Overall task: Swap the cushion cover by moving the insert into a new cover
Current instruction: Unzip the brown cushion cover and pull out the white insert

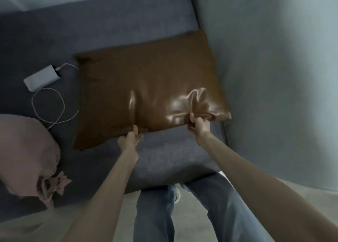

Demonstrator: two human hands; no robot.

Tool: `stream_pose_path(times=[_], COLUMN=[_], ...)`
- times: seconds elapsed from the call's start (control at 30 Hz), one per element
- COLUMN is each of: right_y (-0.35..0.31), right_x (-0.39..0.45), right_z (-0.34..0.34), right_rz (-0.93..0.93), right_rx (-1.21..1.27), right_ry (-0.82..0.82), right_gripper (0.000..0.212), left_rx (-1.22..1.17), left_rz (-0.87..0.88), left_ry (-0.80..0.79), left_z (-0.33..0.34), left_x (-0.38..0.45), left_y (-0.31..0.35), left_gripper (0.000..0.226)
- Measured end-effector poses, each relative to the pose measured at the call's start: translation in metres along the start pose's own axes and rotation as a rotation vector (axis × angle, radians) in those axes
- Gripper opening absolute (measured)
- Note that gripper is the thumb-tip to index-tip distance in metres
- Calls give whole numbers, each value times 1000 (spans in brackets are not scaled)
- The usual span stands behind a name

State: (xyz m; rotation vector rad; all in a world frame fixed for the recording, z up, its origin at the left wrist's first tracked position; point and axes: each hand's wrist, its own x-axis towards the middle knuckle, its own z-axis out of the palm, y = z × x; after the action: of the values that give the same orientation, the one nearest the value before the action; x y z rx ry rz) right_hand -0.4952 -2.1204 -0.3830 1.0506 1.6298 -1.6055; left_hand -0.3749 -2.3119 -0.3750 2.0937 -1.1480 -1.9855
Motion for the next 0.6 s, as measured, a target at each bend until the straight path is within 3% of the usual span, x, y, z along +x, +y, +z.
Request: stream_pose_path(times=[0.07, 0.17, 0.33, 0.43, 0.6], right_y=[-39, -94, -155, -164, -142], right_x=[-31, -87, -170, -184, -176], right_z=[5, 14, 17, 12, 21], right_rz=[-131, -281, -392, -352, -180], right_rx=[-41, -60, -72, -107, -268], right_ry=[-28, -86, -163, -126, -108], right_gripper=[8, 12, 14, 15, 18], left_rx=[24, -13, -61, 36, 173], left_rz=[128, 236, 339, 344, 196], left_ry=[36, -53, -81, -103, -73], left_z=[2, 1, -19, -30, -40], left_x=[-31, -83, -146, -155, -143], left_y=[35, 90, 163, 171, 134], left_gripper=[28, 21, 8, 14, 18])
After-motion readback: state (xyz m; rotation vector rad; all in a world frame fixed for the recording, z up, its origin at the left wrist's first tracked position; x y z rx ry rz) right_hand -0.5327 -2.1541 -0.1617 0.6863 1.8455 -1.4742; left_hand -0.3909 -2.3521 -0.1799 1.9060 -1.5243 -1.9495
